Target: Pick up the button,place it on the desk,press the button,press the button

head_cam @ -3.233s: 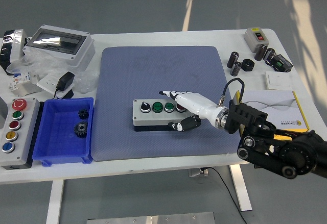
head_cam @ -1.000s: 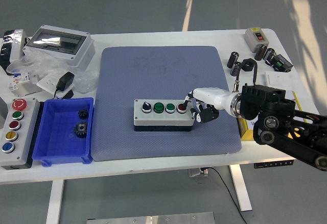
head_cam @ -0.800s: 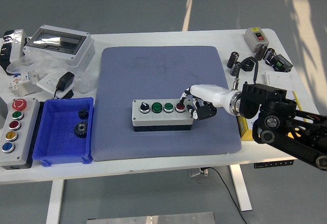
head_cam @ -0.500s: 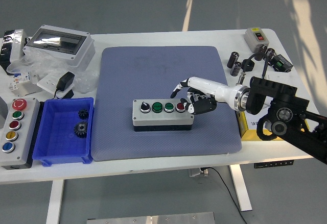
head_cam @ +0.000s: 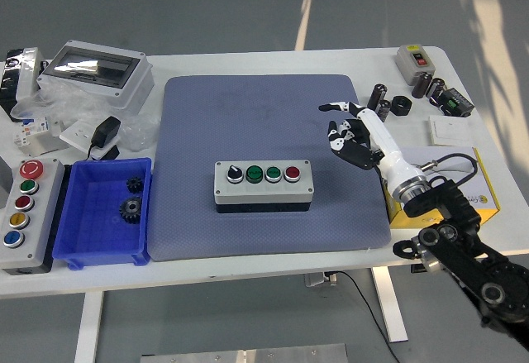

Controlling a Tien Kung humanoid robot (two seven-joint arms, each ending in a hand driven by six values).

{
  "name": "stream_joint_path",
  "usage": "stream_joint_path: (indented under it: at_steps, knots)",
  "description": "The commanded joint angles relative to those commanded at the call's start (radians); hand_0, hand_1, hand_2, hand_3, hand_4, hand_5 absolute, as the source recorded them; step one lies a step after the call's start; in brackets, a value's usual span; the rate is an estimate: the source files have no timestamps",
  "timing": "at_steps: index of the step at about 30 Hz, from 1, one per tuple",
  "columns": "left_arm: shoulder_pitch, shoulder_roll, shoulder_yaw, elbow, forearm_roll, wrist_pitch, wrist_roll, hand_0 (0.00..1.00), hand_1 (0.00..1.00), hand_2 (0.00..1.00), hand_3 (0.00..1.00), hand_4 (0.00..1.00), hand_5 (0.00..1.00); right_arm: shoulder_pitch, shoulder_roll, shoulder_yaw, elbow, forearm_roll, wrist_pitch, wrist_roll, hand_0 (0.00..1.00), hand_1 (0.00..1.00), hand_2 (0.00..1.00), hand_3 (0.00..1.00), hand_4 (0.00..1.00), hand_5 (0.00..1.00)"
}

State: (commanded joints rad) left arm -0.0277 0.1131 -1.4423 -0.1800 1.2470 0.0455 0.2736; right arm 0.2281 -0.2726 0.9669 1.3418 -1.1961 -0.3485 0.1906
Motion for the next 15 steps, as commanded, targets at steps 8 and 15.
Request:
stream_joint_path:
  at_steps: [8,15]
  knots:
    - [0.003,-0.003,0.001,0.0,-0.006,0.003,0.001,0.627,0.56,0.537,0.599,0.584,0.163,-0.082,0.011,0.004,-0.032,0.227,-0.01,0.217,0.495,0.604,0.655,0.68,0.601,0.295]
    - [0.004,-0.004,0.004,0.0,-0.011,0.004,0.0,0.627,0.561,0.537,0.602,0.586,0.164,-0.089,0.012,0.02,-0.037,0.325,0.019,0.277,0.747,0.751,0.764,0.692,0.668,0.525]
